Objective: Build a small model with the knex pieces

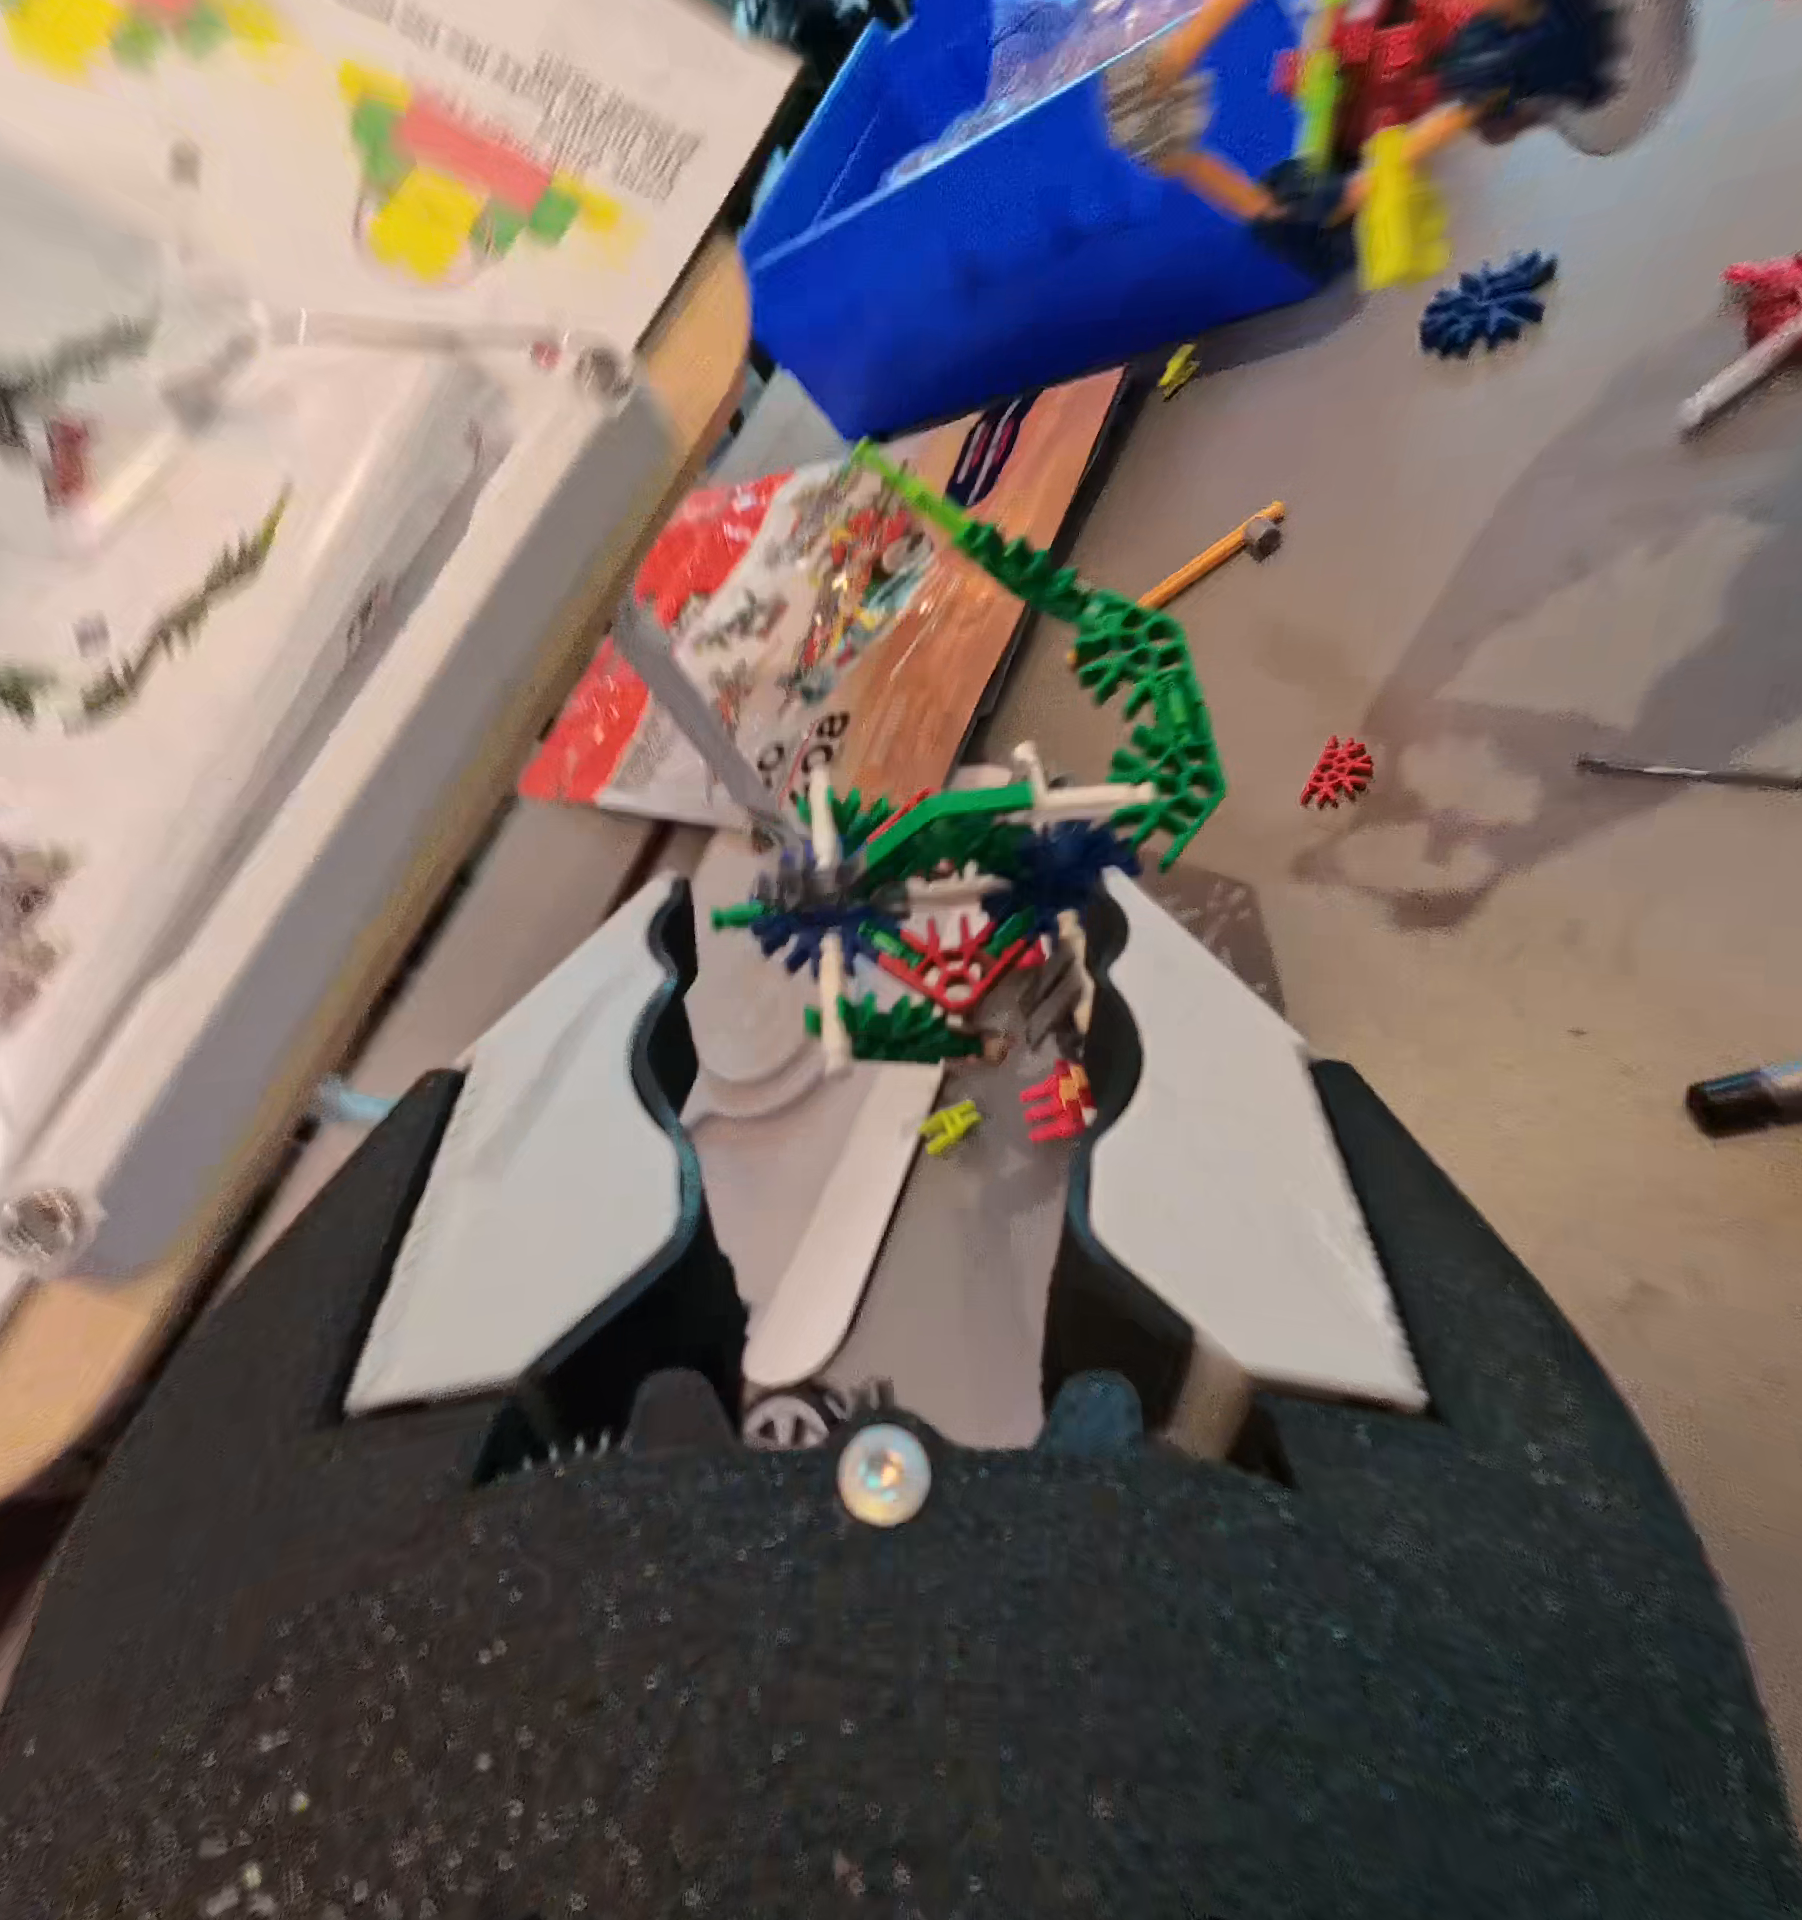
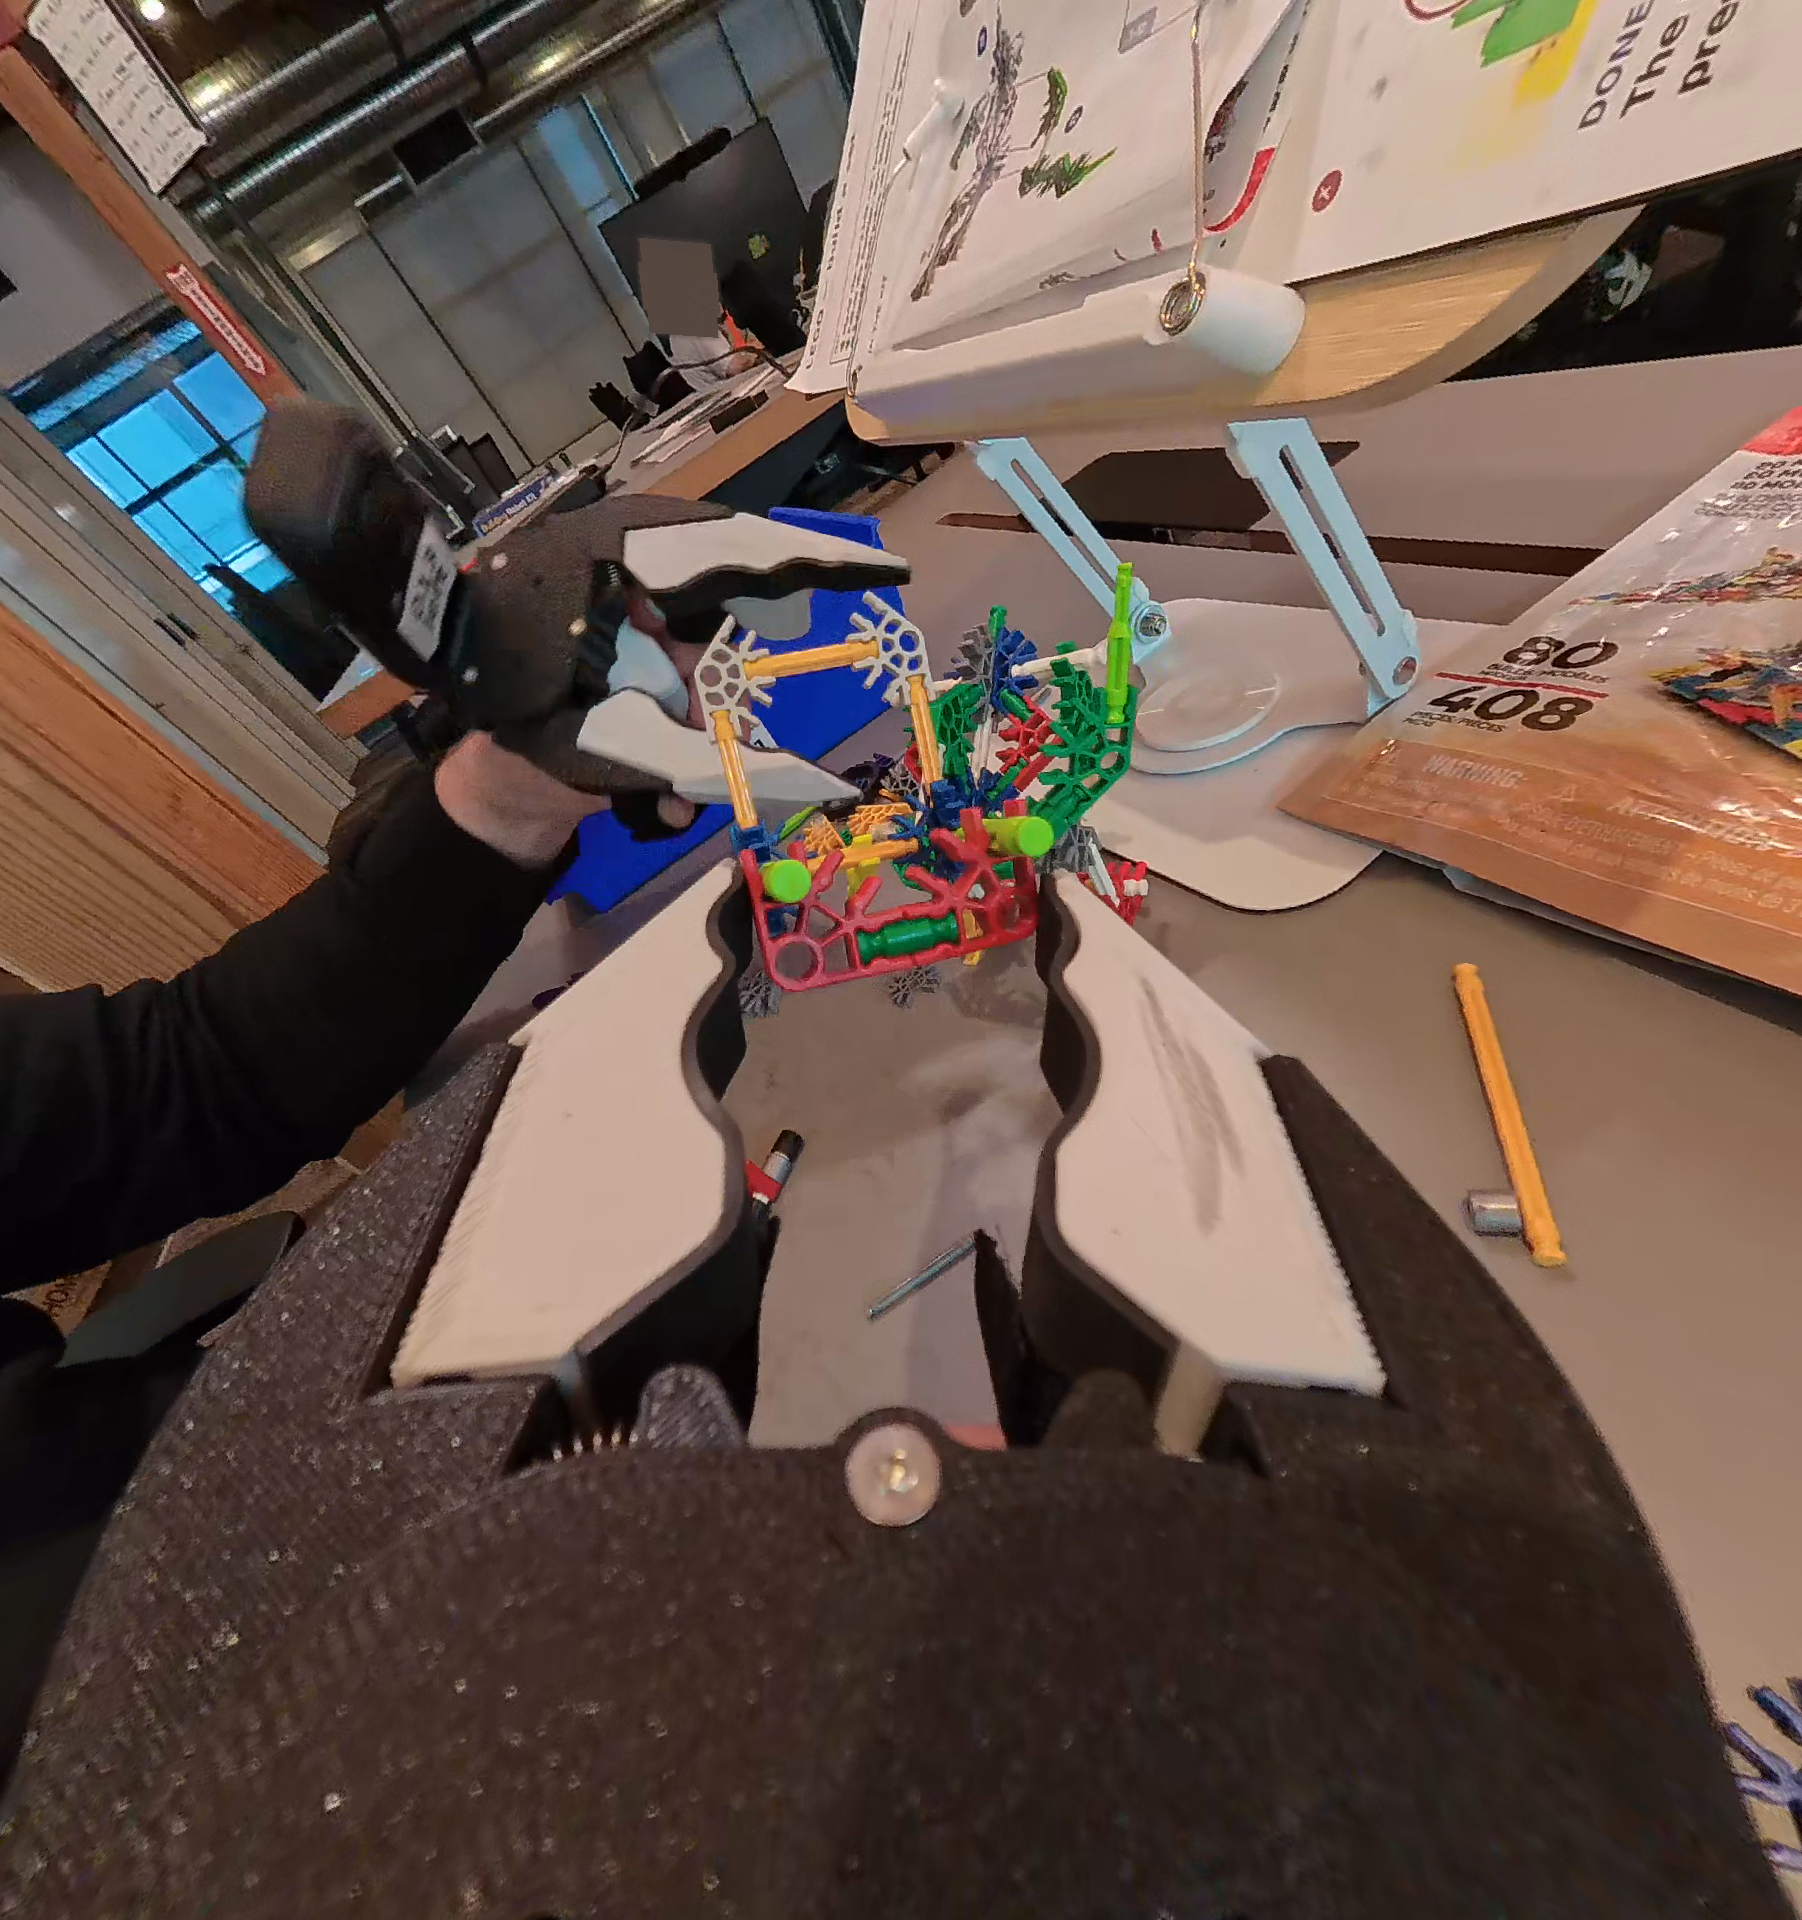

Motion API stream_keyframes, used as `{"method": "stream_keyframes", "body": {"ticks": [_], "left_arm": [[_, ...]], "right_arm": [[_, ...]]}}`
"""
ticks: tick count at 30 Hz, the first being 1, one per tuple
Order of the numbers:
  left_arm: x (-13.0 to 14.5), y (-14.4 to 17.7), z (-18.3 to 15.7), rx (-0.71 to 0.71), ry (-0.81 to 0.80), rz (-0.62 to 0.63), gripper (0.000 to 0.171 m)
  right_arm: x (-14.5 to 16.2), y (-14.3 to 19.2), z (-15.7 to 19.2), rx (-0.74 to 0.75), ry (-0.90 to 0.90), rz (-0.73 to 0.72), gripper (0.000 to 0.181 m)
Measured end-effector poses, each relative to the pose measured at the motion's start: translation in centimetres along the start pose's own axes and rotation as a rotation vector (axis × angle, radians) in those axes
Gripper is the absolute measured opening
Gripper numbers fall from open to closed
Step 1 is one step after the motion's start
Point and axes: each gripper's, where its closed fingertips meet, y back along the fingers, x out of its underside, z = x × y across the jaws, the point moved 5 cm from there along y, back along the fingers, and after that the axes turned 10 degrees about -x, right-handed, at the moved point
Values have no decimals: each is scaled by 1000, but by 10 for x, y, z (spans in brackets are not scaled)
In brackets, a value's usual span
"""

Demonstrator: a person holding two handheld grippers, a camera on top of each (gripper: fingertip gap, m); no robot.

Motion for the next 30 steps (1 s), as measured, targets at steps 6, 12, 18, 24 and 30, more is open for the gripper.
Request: {"method": "stream_keyframes", "body": {"ticks": [6,12,18,24,30], "left_arm": [[30,-12,21,126,395,107,75],[32,-22,8,288,654,78,33],[23,-21,5,232,627,17,16],[8,-13,0,90,403,26,15],[-8,-9,-10,-58,81,73,15]], "right_arm": [[5,-2,-6,-1,-24,-2,53],[12,-5,-9,-12,-43,7,53],[10,-6,-7,-13,-40,3,53],[7,-5,-4,-12,-31,3,53],[5,-4,0,-6,-16,9,53]]}}
